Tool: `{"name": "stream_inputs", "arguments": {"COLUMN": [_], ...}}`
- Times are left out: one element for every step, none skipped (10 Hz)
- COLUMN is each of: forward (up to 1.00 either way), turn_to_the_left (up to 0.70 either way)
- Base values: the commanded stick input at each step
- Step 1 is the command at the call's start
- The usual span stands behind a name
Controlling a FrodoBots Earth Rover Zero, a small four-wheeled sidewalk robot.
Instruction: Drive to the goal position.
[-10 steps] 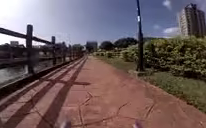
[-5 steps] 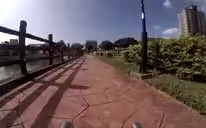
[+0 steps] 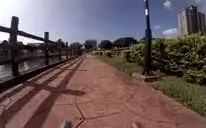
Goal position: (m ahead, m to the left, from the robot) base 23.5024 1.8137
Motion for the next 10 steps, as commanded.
{"name": "stream_inputs", "arguments": {"forward": [0.5, 0.5, 0.5, 0.5, 0.5, 0.5, 0.5, 0.5, 0.5, 0.5], "turn_to_the_left": [0.0, 0.02, 0.09, 0.04, 0.0, 0.24, 0.48, 0.47, 0.17, 0.01]}}
